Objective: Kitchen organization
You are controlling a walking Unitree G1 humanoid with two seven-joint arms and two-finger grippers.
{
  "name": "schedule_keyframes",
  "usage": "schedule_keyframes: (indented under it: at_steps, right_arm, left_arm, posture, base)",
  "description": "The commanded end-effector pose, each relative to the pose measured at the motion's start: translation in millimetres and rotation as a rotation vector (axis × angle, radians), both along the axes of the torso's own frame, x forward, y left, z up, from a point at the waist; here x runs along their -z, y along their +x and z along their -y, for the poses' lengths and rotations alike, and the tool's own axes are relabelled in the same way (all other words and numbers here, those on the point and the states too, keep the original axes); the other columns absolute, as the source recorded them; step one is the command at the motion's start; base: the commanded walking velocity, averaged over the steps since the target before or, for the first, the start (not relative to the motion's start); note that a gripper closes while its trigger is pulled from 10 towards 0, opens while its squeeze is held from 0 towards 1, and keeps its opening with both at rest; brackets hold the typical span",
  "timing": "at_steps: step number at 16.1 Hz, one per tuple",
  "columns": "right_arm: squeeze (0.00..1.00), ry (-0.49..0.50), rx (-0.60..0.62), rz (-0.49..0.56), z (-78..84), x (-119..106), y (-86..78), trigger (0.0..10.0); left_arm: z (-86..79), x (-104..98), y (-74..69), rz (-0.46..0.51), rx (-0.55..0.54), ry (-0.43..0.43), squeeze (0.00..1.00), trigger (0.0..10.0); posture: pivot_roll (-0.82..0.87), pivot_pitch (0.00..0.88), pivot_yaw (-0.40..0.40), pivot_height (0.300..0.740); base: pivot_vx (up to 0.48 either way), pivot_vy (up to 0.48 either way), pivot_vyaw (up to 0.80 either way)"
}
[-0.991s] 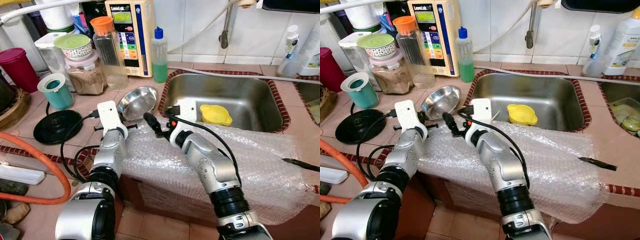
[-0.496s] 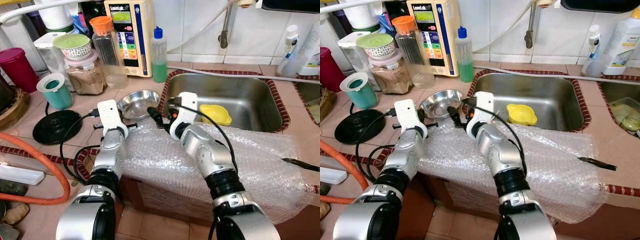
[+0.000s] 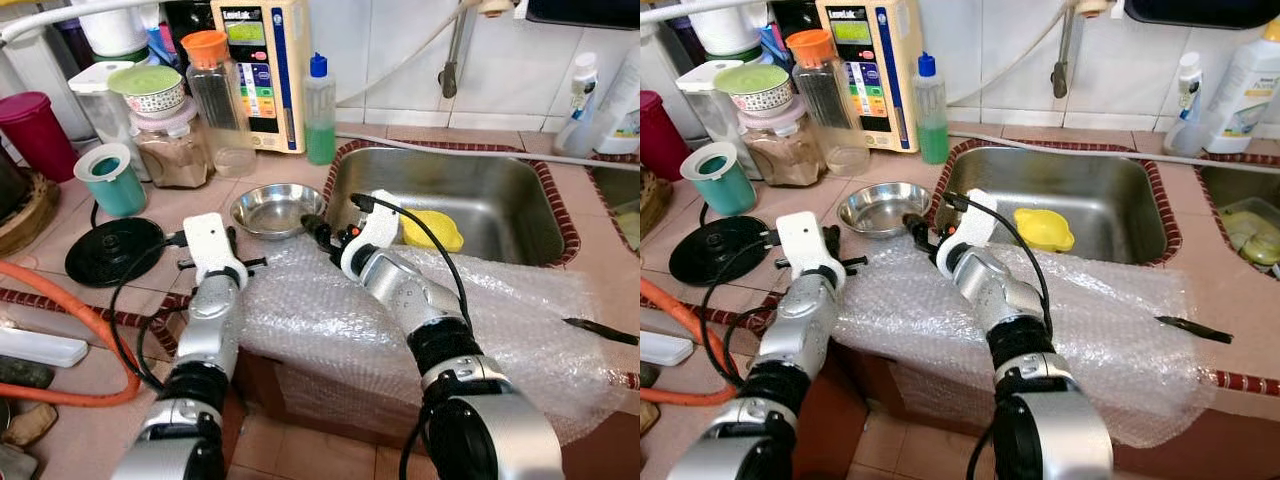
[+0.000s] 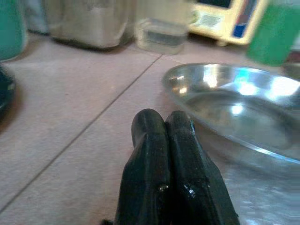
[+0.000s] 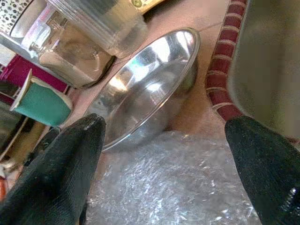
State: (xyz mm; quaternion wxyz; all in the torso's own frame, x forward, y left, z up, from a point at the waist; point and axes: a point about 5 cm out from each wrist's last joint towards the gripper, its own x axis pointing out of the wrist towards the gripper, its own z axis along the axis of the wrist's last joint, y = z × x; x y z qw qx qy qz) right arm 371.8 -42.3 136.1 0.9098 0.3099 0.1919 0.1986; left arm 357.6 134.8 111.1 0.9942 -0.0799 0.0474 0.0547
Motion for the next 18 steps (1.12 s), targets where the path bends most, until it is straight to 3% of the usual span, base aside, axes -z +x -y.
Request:
schedule_keyframes:
  at_steps: [1, 2, 3, 4, 5, 10, 12, 18]
  right_arm:
    - [0.00, 0.058, -0.034, 0.003, -18.0, -6.0, -1.4, 10.0]
    - [0.00, 0.060, -0.037, 0.002, -16.7, -3.8, -1.6, 10.0]
    - [0.00, 0.061, -0.038, -0.002, -15.7, -0.9, -2.2, 10.0]
    - [0.00, 0.054, -0.037, 0.000, -13.9, 1.3, -2.9, 10.0]
    - [0.00, 0.054, -0.034, -0.004, -11.8, 4.3, -4.3, 10.0]
    - [0.00, 0.055, 0.018, -0.037, 8.0, 22.8, -12.3, 10.0]
    - [0.00, 0.060, 0.041, -0.035, 14.6, 24.5, -14.0, 10.0]
    - [0.00, 0.032, 0.039, 0.007, 15.0, 18.3, -24.2, 10.0]
  left_arm:
    - [1.6, -7.5, -1.8, 0.044, 0.016, 0.026, 0.00, 0.0]
    - [-2.9, -8.5, -2.4, 0.044, -0.012, 0.022, 0.00, 0.9]
    - [-8.8, -10.3, -0.8, 0.040, -0.043, 0.013, 0.00, 3.8]
    - [-13.3, -16.4, 2.4, 0.056, -0.054, -0.004, 0.00, 9.5]
    - [-19.2, -24.3, 5.1, 0.085, -0.075, -0.027, 1.00, 10.0]
    - [-46.4, -48.9, 10.7, 0.115, -0.208, -0.096, 1.00, 10.0]
    - [-51.0, -48.6, 22.1, 0.041, -0.225, -0.175, 1.00, 10.0]
    - [-22.5, -51.5, 44.1, -0.136, -0.149, -0.405, 1.00, 10.0]
  posture:
    - [0.01, 0.000, 0.065, 0.740]
    - [0.01, 0.000, 0.066, 0.740]
    - [0.01, 0.000, 0.065, 0.740]
    - [0.01, 0.000, 0.065, 0.740]
    - [0.01, 0.000, 0.066, 0.740]
    - [-0.02, 0.000, 0.091, 0.740]
    - [-0.02, 0.000, 0.096, 0.740]
    - [-0.05, 0.000, 0.117, 0.740]
  base:
    - [0.000, 0.000, 0.00]
    - [0.000, 0.000, 0.00]
    - [0.000, 0.000, 0.00]
    - [0.000, 0.000, 0.00]
    - [0.000, 0.000, 0.00]
    - [0.000, 0.000, 0.00]
    - [0.000, 0.000, 0.00]
    - [0.000, 0.000, 0.00]
